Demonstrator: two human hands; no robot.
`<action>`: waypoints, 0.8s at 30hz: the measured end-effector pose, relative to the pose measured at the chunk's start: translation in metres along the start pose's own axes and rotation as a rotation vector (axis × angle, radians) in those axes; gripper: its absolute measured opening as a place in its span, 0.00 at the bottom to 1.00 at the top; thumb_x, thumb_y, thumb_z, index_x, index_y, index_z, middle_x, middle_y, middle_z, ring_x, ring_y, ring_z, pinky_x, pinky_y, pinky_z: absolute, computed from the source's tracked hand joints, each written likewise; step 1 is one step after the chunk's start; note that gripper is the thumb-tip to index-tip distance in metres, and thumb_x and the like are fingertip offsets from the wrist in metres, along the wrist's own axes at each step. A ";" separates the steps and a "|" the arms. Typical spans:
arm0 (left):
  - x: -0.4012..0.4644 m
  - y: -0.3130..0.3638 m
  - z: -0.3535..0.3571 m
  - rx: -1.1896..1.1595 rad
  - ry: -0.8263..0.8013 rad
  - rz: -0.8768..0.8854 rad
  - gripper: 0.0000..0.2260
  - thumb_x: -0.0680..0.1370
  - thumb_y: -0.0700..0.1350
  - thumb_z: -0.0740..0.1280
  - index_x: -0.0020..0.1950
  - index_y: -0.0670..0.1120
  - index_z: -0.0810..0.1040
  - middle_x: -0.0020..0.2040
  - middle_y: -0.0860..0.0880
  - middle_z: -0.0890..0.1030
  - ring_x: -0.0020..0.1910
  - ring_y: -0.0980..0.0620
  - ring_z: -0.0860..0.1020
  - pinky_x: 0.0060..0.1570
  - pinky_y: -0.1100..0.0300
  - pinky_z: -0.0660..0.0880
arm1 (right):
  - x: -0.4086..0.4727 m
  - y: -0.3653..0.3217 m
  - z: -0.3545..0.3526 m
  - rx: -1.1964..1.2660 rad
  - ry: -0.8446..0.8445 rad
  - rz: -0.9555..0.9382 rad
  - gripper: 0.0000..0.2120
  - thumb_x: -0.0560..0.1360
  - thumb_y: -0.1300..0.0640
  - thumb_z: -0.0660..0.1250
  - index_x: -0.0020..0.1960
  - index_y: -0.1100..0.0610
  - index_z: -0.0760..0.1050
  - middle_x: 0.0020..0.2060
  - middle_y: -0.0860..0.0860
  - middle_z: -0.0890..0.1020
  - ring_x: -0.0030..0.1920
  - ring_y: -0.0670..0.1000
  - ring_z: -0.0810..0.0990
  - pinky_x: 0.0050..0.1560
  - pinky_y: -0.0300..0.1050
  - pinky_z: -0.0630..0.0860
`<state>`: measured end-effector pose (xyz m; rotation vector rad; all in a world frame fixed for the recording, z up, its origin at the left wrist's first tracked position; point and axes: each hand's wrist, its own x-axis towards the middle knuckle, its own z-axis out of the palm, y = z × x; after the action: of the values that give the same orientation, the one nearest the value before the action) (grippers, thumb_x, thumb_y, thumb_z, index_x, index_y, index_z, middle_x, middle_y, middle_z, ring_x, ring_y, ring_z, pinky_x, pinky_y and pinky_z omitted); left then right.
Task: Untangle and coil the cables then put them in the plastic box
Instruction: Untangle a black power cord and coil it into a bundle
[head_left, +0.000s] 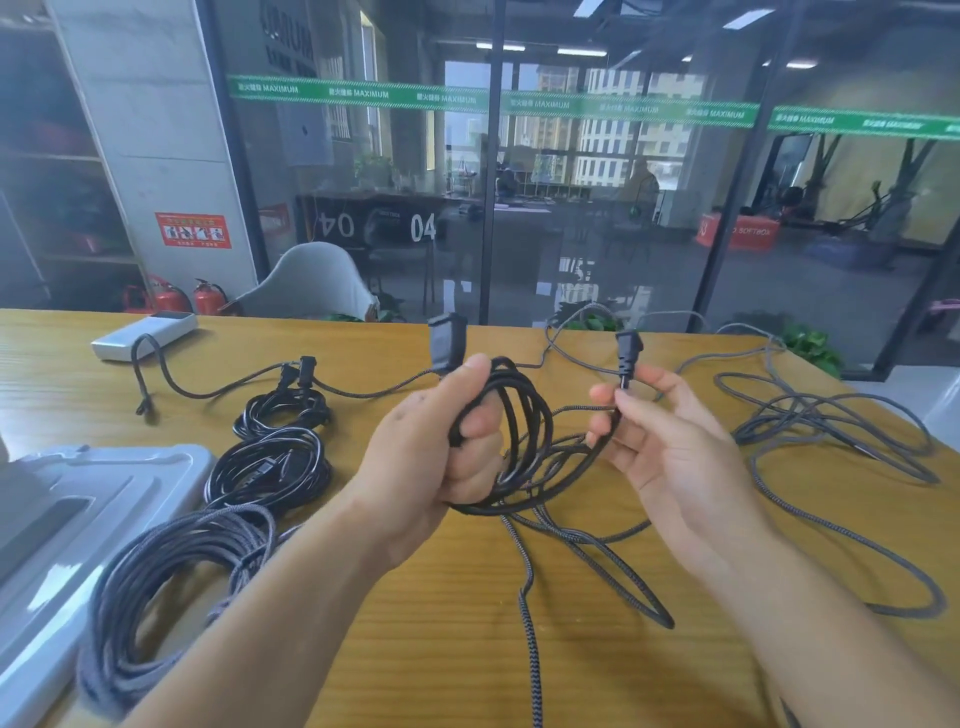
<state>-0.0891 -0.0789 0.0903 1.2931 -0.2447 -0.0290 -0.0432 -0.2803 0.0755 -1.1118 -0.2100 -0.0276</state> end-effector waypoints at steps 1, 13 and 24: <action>0.000 -0.002 0.003 0.020 -0.019 0.000 0.21 0.80 0.60 0.61 0.32 0.50 0.64 0.26 0.52 0.56 0.25 0.52 0.52 0.28 0.57 0.49 | 0.000 0.001 0.001 0.053 0.006 0.002 0.14 0.83 0.66 0.63 0.68 0.57 0.73 0.44 0.55 0.83 0.38 0.51 0.78 0.48 0.49 0.78; -0.003 -0.026 0.031 0.111 -0.298 -0.059 0.27 0.78 0.67 0.64 0.33 0.48 0.60 0.24 0.53 0.58 0.22 0.55 0.53 0.25 0.62 0.53 | -0.016 0.028 0.024 -0.180 0.168 -0.140 0.18 0.87 0.49 0.56 0.46 0.56 0.77 0.37 0.46 0.86 0.41 0.46 0.84 0.51 0.45 0.79; 0.001 -0.027 0.036 0.290 0.037 0.032 0.34 0.80 0.73 0.52 0.31 0.49 0.78 0.25 0.50 0.57 0.25 0.51 0.52 0.28 0.60 0.53 | -0.022 0.038 0.025 -0.410 0.053 -0.378 0.27 0.85 0.36 0.52 0.47 0.58 0.76 0.37 0.58 0.78 0.39 0.62 0.75 0.43 0.57 0.74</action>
<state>-0.0921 -0.1207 0.0735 1.5765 -0.2442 0.0598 -0.0642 -0.2430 0.0489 -1.4627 -0.3757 -0.4533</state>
